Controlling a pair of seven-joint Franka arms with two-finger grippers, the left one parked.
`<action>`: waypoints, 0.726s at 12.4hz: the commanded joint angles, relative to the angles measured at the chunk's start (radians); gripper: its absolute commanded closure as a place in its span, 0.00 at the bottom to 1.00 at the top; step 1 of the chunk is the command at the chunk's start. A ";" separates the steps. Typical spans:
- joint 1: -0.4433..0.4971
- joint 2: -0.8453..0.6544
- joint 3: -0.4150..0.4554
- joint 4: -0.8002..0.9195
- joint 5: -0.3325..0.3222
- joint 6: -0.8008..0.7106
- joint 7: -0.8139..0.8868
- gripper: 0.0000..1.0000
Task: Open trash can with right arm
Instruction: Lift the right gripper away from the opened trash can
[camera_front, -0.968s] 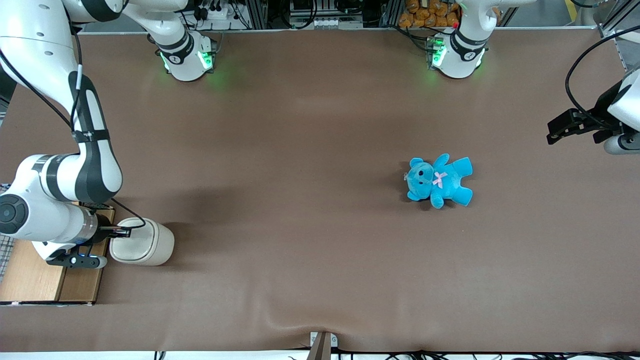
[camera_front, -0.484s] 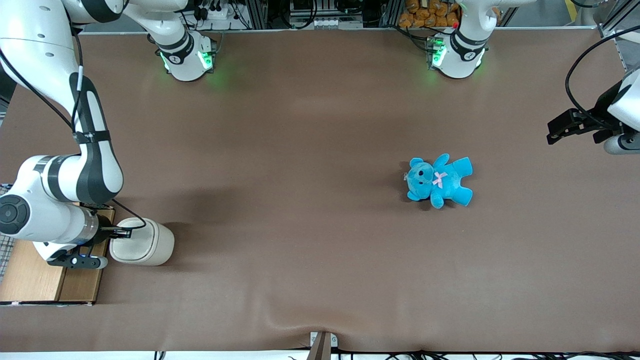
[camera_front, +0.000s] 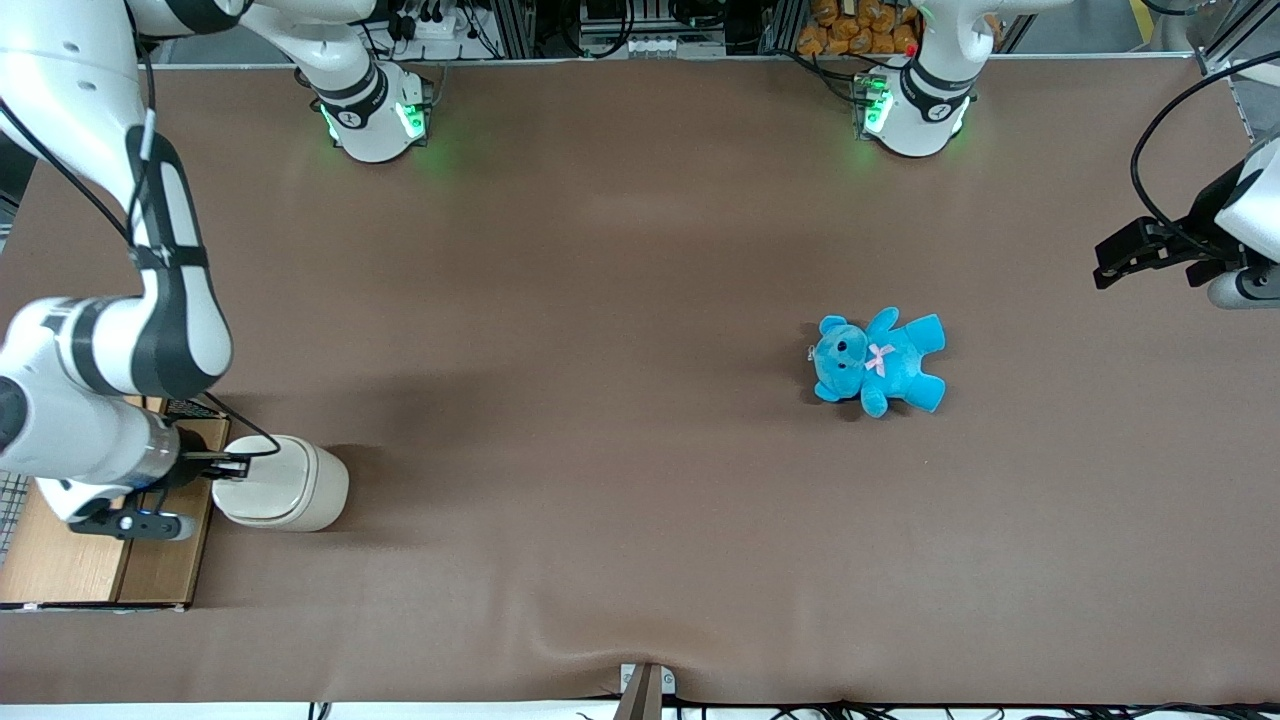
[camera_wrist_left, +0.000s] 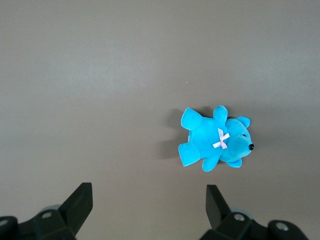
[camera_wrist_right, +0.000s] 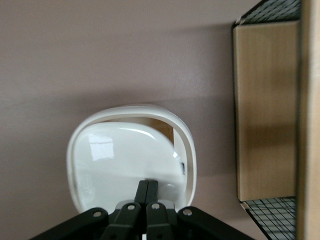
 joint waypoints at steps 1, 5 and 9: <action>-0.004 -0.088 0.004 -0.020 -0.002 -0.096 -0.005 1.00; 0.001 -0.129 0.007 -0.018 -0.002 -0.132 -0.005 1.00; 0.005 -0.213 0.007 -0.018 0.001 -0.254 -0.003 1.00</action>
